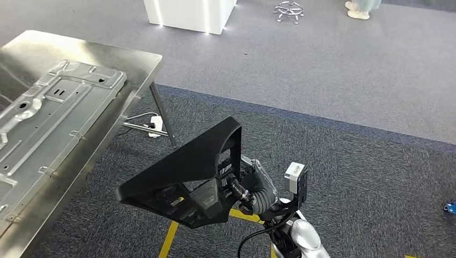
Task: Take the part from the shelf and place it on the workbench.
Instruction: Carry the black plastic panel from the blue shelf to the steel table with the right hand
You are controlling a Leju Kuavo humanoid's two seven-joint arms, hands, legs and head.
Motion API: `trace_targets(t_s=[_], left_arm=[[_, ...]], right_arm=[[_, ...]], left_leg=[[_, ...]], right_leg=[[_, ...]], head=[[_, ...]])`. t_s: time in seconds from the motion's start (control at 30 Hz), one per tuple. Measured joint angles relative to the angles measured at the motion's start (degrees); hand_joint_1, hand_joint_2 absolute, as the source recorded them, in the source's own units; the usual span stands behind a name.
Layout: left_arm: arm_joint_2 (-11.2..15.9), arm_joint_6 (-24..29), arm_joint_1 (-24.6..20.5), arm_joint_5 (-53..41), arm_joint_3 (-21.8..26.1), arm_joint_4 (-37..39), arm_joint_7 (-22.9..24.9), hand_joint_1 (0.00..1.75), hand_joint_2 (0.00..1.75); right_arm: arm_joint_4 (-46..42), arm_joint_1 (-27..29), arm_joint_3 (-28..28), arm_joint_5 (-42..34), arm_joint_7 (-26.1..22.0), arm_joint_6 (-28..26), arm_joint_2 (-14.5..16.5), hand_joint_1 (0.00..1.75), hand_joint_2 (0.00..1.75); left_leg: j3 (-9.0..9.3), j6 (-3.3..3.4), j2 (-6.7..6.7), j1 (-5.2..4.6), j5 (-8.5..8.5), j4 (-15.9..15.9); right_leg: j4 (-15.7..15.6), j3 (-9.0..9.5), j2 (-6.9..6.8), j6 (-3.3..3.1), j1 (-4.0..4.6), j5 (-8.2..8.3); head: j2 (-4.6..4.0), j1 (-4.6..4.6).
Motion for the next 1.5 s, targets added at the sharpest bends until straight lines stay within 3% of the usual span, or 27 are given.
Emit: trace_targets(t_s=[0.07, 0.1, 0.13, 0.17, 0.23, 0.27, 0.3, 0.37, 0.43, 0.5, 0.57, 0.63, 0.67, 0.7, 0.77, 0.83, 0.87, 0.93, 0.97, 1.03, 1.1, 1.17, 1.2, 1.23, 1.3, 1.33, 1.5], left_arm=[[0.0, 0.0, 0.2, 0.0, 0.4, 0.0, -0.1, 0.00, 1.75], [0.0, 0.0, 0.2, 0.1, 0.6, 0.0, -0.2, 0.00, 1.75], [0.0, 0.0, 0.3, 0.2, 0.8, 0.0, -0.2, 0.00, 1.75], [0.0, 0.1, 0.4, 0.3, 0.9, 0.0, -0.2, 0.00, 1.75], [0.0, 0.2, 0.6, 0.7, 1.2, 0.0, -0.3, 0.00, 1.75], [0.0, 0.2, 0.7, 0.9, 1.3, 0.0, -0.4, 0.00, 1.75], [0.0, 0.3, 0.8, 1.0, 1.5, 0.0, -0.5, 0.00, 1.75], [0.0, 0.4, 0.9, 1.2, 1.9, 0.0, -0.7, 0.00, 1.75], [0.1, 0.6, 1.2, 1.2, 2.3, 0.0, -0.8, 0.00, 1.75], [0.1, 0.7, 1.5, 1.2, 2.4, 0.0, -0.8, 0.00, 1.75], [0.1, 0.7, 1.4, 1.2, 2.4, 0.0, -0.8, 0.00, 1.75], [0.1, 0.8, 1.4, 1.2, 2.4, 0.0, -0.9, 0.00, 1.75], [0.1, 0.8, 1.5, 1.2, 2.4, 0.0, -0.9, 0.00, 1.75], [0.1, 0.8, 1.6, 1.2, 2.4, 0.0, -0.9, 0.00, 1.75], [0.1, 0.8, 1.6, 1.2, 2.5, 0.0, -0.9, 0.00, 1.75], [0.2, 0.8, 1.6, 1.2, 2.5, 0.0, -0.9, 0.00, 1.75], [0.2, 0.8, 1.6, 1.3, 2.5, 0.0, -0.9, 0.00, 1.75], [0.2, 0.9, 1.6, 1.4, 2.6, 0.0, -0.8, 0.00, 1.75], [0.3, 0.9, 1.7, 1.4, 2.7, 0.0, -0.8, 0.00, 1.75], [0.3, 1.0, 1.6, 1.6, 2.8, 0.0, -0.9, 0.00, 1.75], [0.4, 1.2, 1.4, 1.6, 3.0, 0.0, -1.1, 0.00, 1.75], [0.5, 1.3, 1.4, 1.7, 3.2, 0.0, -1.3, 0.00, 1.75], [0.5, 1.3, 1.4, 1.7, 3.4, 0.0, -1.3, 0.00, 1.75], [0.6, 1.4, 1.4, 1.7, 3.5, 0.0, -1.3, 0.00, 1.75], [0.6, 1.5, 1.2, 1.6, 3.7, 0.0, -1.3, 0.00, 1.75], [0.6, 1.6, 1.1, 1.6, 3.7, 0.0, -1.3, 0.00, 1.75], [0.9, 1.9, 0.6, 1.1, 3.8, 0.0, -1.0, 0.00, 1.75]], right_arm=[[0.7, -0.2, 0.0, -0.1, 0.0, 0.2, 0.1, 1.75, 1.75], [1.1, -0.3, 0.0, -0.1, 0.0, 0.3, 0.1, 1.75, 1.75], [1.6, -0.2, 0.0, -0.1, 0.0, 0.4, 0.1, 1.75, 1.75], [2.0, -0.3, 0.0, -0.2, 0.0, 0.6, 0.1, 1.75, 1.75], [2.6, -0.6, 0.0, -0.4, 0.1, 0.9, 0.2, 1.75, 1.75], [2.9, -0.9, 0.0, -0.5, 0.1, 1.1, 0.3, 1.75, 1.75], [3.2, -1.2, 0.0, -0.7, 0.1, 1.4, 0.5, 1.75, 1.75], [3.8, -1.6, 0.0, -0.9, 0.1, 1.7, 0.7, 1.75, 1.75], [4.2, -1.9, 0.0, -0.9, 0.1, 1.8, 1.2, 1.75, 1.75], [4.6, -2.2, 0.0, -1.0, 0.1, 1.8, 1.7, 1.75, 1.75], [4.9, -2.4, 0.1, -1.0, 0.1, 1.9, 2.0, 1.75, 1.75], [5.3, -2.4, 0.1, -1.0, 0.1, 1.9, 2.0, 1.75, 1.75], [5.4, -2.4, 0.1, -1.0, 0.1, 1.9, 2.0, 1.75, 1.75], [5.6, -2.4, 0.1, -1.0, 0.1, 1.9, 2.0, 1.75, 1.75], [5.7, -2.5, 0.1, -1.0, 0.1, 1.9, 2.1, 1.75, 1.75], [5.7, -2.6, 0.1, -1.0, 0.1, 1.9, 2.2, 1.75, 1.75], [5.7, -2.6, 0.1, -1.0, 0.1, 1.9, 2.3, 1.75, 1.75], [5.7, -2.8, 0.2, -1.0, 0.1, 2.1, 2.4, 1.75, 1.75], [5.7, -2.9, 0.2, -1.1, 0.1, 2.2, 2.5, 1.75, 1.75], [5.8, -3.1, 0.2, -1.3, 0.1, 2.5, 2.6, 1.75, 1.75], [6.0, -3.1, 0.2, -1.9, 0.2, 2.7, 2.5, 1.75, 1.75], [6.4, -3.1, 0.2, -2.5, 0.3, 2.7, 2.5, 1.75, 1.75], [6.5, -3.1, 0.2, -2.6, 0.3, 2.7, 2.5, 1.75, 1.75], [6.6, -3.1, 0.2, -2.8, 0.4, 2.7, 2.5, 1.75, 1.75], [6.7, -3.1, 0.2, -2.9, 0.4, 2.7, 2.5, 1.75, 1.75], [6.7, -3.1, 0.2, -3.0, 0.4, 2.7, 2.5, 1.75, 1.75], [6.5, -3.0, 0.2, -3.0, 0.6, 2.3, 2.4, 1.75, 1.75]], left_leg=[[0.03, 0.46, -1.08, 0.04, 0.18, -0.1], [-0.03, 0.57, -1.74, -0.01, 0.20, -0.1], [-0.06, 0.61, -2.46, -0.05, 0.20, 0.0], [-0.08, 0.62, -3.20, -0.08, 0.19, 0.1], [-0.10, 0.50, -4.75, -0.07, 0.11, 0.4], [-0.21, 0.36, -5.42, -0.05, 0.07, 0.6], [-0.42, 0.11, -6.07, -0.05, 0.05, 0.8], [-0.94, -0.60, -7.16, 0.11, 0.21, 0.9], [-1.22, -1.37, -7.97, 0.32, 0.41, 0.8], [-2.14, -1.84, -5.79, 0.22, -0.78, 2.7], [-5.01, -2.19, -2.40, 0.16, -4.09, 8.7], [-8.21, -2.59, -1.21, 0.32, -6.78, 15.3], [-8.62, -2.73, -0.98, 0.38, -6.74, 16.3], [-7.87, -2.81, -0.74, 0.43, -5.71, 15.1], [-3.69, -2.67, 0.70, 0.45, -2.47, 7.6], [-0.50, -2.09, 2.09, 0.20, -0.77, 1.8], [-0.07, -1.75, 2.26, 0.02, -0.72, 0.9], [-0.09, -1.05, 1.23, -0.13, -0.50, 0.7], [-0.01, -0.70, 0.74, -0.08, -0.34, 0.4], [0.19, 0.04, 0.03, 0.14, 0.04, -0.1], [0.14, 0.46, -0.53, 0.06, 0.14, -0.1], [0.13, 0.57, -1.27, -0.05, 0.09, 0.0], [0.14, 0.54, -1.60, -0.07, 0.05, 0.1], [0.16, 0.45, -1.92, -0.07, -0.03, 0.2], [0.09, 0.10, -2.44, -0.15, -0.26, 0.6], [-0.01, -0.16, -2.62, -0.22, -0.34, 0.8], [-0.42, -1.63, -2.29, -0.15, -1.19, 1.7]], right_leg=[[6.6, -3.14, 2.75, 0.19, -0.17, -3.49], [10.4, -5.04, 3.22, 0.22, -0.16, -4.92], [12.9, -6.44, 3.40, 0.22, -0.16, -5.42], [13.4, -6.91, 3.48, 0.16, -0.15, -4.78], [8.0, -4.75, 4.21, -0.11, -0.21, -0.71], [4.2, -3.08, 5.69, -0.28, -0.32, 1.04], [1.1, -1.82, 7.09, -0.37, -0.39, 2.28], [-1.3, -1.00, 8.74, -0.45, -0.30, 2.63], [-1.8, -0.77, 7.48, -0.88, -0.20, 2.94], [-2.5, -0.22, 5.93, -1.69, -0.35, 3.29], [-2.9, 0.06, 4.17, -2.26, -0.26, 3.37], [-2.8, 0.04, 2.32, -2.43, -0.04, 3.25], [-2.8, 0.03, 1.44, -2.40, 0.01, 3.16], [-2.7, 0.04, 0.67, -2.32, 0.03, 3.07], [-2.5, 0.17, -0.62, -2.00, 0.07, 2.80], [-2.3, 0.30, -1.53, -1.44, 0.31, 2.47], [-2.3, 0.37, -1.90, -1.13, 0.43, 2.39], [-2.4, 0.52, -2.54, -0.49, 0.44, 2.29], [-2.1, 0.50, -2.16, -0.16, 0.29, 1.99], [1.2, -0.91, 0.27, 0.32, -0.03, -0.25], [8.7, -4.52, 2.80, 0.49, -0.15, -3.83], [13.9, -7.45, 3.42, 0.52, -0.14, -4.94], [13.3, -7.51, 3.47, 0.46, -0.14, -3.79], [10.6, -6.48, 3.50, 0.32, -0.15, -1.71], [2.7, -3.23, 3.78, -0.10, -0.06, 2.19], [0.0, -2.11, 3.93, -0.31, 0.04, 3.19], [-2.3, -1.09, 3.88, -1.69, 0.12, 3.74]], head=[[0.00, 0.01], [0.00, 0.01], [0.00, 0.01], [0.00, 0.01], [0.00, 0.02], [0.00, 0.02], [0.00, 0.01], [0.00, 0.01], [0.00, 0.01], [0.00, -0.06], [0.00, -0.14], [0.00, -0.17], [0.00, -0.16], [0.00, -0.17], [0.00, -0.16], [0.00, -0.13], [0.00, -0.10], [0.00, -0.08], [0.00, -0.07], [0.00, -0.03], [0.00, -0.02], [0.00, -0.02], [0.00, -0.02], [0.00, -0.02], [0.00, -0.02], [0.00, -0.02], [0.00, -0.04]])
